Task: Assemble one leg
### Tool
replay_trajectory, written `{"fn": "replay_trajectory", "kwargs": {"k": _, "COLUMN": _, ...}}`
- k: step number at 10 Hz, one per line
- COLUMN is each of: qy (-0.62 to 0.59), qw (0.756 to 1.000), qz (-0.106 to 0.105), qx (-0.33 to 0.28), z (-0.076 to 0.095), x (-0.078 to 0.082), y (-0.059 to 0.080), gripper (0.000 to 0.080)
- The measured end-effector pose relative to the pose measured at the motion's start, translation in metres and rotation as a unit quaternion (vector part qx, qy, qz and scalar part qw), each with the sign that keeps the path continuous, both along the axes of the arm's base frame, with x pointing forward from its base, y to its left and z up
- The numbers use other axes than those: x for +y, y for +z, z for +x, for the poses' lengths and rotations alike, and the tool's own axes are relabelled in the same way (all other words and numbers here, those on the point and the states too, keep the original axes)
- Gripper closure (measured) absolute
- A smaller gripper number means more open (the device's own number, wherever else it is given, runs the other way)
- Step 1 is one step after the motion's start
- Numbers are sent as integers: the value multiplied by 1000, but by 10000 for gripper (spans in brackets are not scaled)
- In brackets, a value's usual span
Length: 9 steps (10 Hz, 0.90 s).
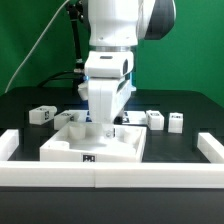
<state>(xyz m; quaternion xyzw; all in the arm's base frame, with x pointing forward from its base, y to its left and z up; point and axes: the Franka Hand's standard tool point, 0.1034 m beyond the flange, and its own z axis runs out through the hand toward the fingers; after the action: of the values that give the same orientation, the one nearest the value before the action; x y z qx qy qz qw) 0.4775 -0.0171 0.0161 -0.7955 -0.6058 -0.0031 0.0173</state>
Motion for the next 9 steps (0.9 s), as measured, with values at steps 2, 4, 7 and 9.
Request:
{"fn": "replay_trajectory", "kwargs": {"k": 2, "qy": -2, "qw": 1000, "qz": 1, "qx": 6, "z": -3, "x": 0, "y": -7, "gripper": 150}}
{"fn": "replay_trajectory", "kwargs": {"k": 4, "qy": -2, "qw": 1000, "qz": 1, "qx": 6, "z": -4, "x": 0, "y": -7, "gripper": 177}}
{"fn": "replay_trajectory", "kwargs": {"k": 7, "qy": -2, "qw": 1000, "qz": 1, "qx": 7, "z": -4, "x": 0, "y": -8, "gripper": 540}}
{"fn": "replay_trajectory", "kwargs": {"k": 9, "qy": -3, "qw": 1000, "qz": 1, "qx": 5, "z": -3, "x": 0, "y": -7, "gripper": 741}}
